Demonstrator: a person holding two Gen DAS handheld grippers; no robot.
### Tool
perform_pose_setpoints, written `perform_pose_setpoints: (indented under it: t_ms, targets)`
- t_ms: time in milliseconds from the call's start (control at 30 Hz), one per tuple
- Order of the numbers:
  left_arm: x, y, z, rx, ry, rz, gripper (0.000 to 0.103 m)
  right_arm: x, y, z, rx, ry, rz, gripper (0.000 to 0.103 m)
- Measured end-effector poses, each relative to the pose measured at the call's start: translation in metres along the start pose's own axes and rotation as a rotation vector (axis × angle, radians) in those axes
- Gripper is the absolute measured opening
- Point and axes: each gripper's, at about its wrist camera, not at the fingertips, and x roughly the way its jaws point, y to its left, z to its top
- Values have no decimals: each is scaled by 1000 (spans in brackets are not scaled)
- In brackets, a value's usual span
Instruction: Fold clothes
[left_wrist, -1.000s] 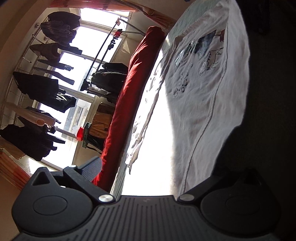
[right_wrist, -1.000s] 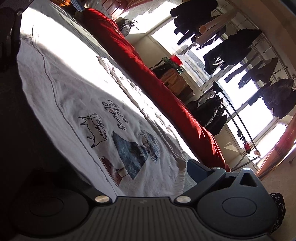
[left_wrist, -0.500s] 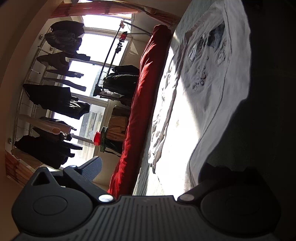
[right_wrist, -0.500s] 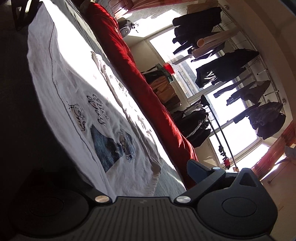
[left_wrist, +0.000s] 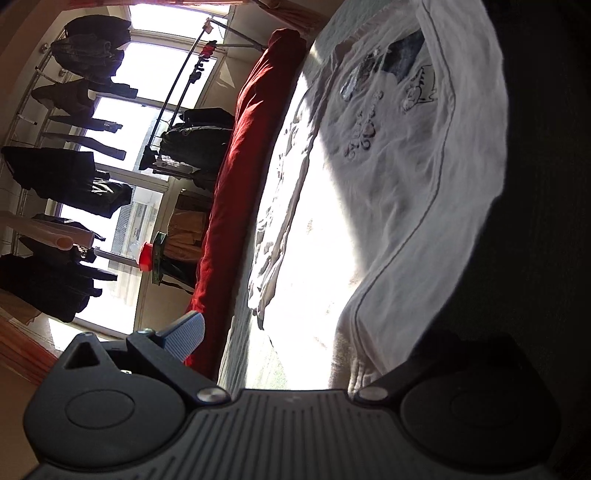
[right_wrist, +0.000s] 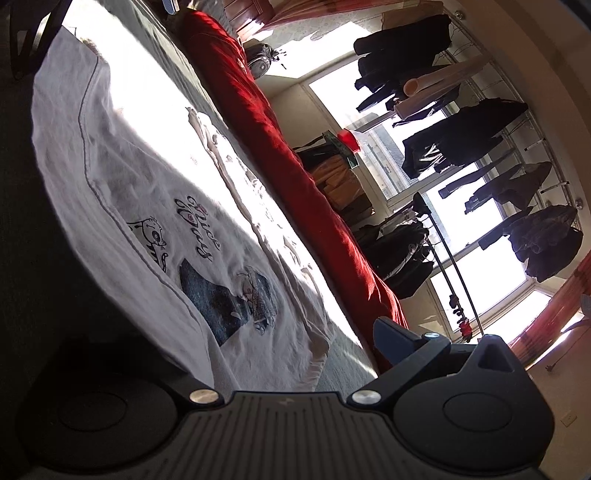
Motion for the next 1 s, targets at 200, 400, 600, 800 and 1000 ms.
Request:
perform_pose_setpoints:
  t_ms: [200, 400, 600, 800, 1000]
  targets:
    - [1, 14, 0, -74, 7, 89, 103, 6, -5, -1, 10, 2, -47, 103]
    - [-2, 27, 3, -124, -9, 158, 103, 12, -10, 2, 7, -6, -111, 103]
    - [7, 43, 5, -175, -6, 161, 103, 24, -20, 5, 14, -6, -156, 103]
    - [28, 60, 13, -220, -12, 193, 103, 46, -35, 11, 10, -12, -196, 103]
    - [57, 70, 18, -231, -12, 226, 103, 81, -50, 16, -18, -16, -241, 103]
